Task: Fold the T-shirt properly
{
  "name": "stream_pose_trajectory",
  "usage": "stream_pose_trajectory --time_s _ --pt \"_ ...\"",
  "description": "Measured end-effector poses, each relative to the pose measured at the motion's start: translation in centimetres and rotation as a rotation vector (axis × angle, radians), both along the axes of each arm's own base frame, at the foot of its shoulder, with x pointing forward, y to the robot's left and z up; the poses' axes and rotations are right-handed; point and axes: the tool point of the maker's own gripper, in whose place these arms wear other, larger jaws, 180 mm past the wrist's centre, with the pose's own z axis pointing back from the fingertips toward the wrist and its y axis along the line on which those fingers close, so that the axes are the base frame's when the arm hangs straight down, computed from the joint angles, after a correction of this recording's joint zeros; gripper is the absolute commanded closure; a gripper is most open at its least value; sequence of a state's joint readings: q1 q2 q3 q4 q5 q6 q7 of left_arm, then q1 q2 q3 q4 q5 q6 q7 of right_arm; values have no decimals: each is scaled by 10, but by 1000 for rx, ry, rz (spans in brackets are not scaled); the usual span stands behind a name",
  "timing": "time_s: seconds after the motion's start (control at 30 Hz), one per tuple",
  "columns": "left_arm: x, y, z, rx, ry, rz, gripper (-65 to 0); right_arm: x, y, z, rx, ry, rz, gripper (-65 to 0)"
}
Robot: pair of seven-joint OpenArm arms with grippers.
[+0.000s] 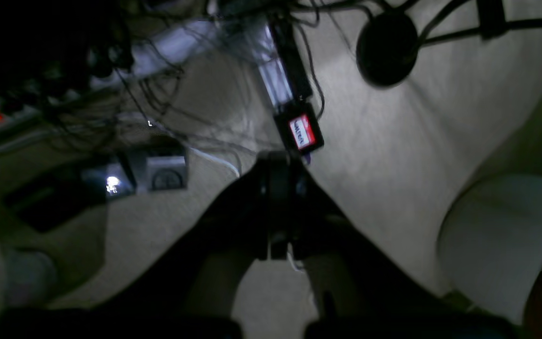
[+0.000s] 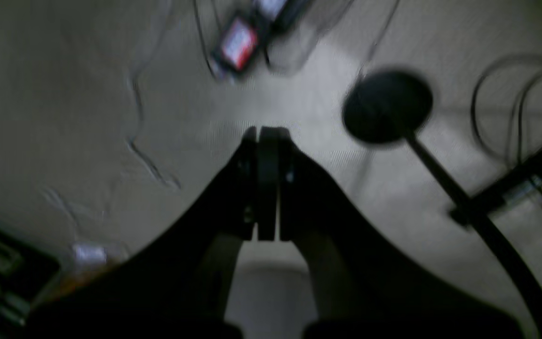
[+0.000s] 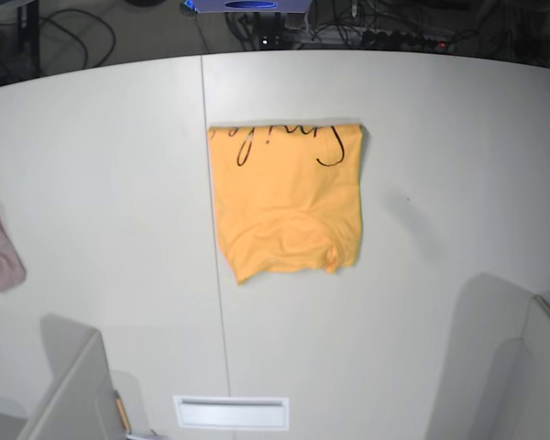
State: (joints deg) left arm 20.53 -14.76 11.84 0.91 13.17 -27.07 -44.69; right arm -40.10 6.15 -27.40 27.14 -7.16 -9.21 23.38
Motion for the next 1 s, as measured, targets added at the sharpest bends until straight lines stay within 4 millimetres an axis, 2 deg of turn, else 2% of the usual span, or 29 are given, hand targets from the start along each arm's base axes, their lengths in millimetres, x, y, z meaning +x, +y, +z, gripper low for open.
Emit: stream_pose_trajectory --time_s 0.07,0.13,0.23,0.3,0.47,0.67,0.8,0.87,1.0 --pt "12 -6 -11 12 29 -13 0 5 -26 -18 -75 45 22 0" --pt "26 -17 -23 24 74 -40 0 23 -42 -31 -129 49 28 0" --pt "43 -38 -34 21 99 -81 0 43 -41 -41 -142 48 27 0" --pt "44 -44 -36 18 116 -105 0 53 -35 -44 -130 34 25 0" --pt "46 -38 -35 26 103 -114 0 69 -40 -48 -142 13 28 0" --pt "68 -39 -38 26 67 -93 0 87 -46 -53 -149 -12 29 0" --pt "68 -44 -38 20 66 -106 0 109 -77 -56 -214 -26 38 0" --pt "62 -50 -38 12 82 -112 0 106 -88 -57 -268 24 35 0" --pt "47 -51 -38 12 126 -98 0 93 -84 -58 -321 135 29 0"
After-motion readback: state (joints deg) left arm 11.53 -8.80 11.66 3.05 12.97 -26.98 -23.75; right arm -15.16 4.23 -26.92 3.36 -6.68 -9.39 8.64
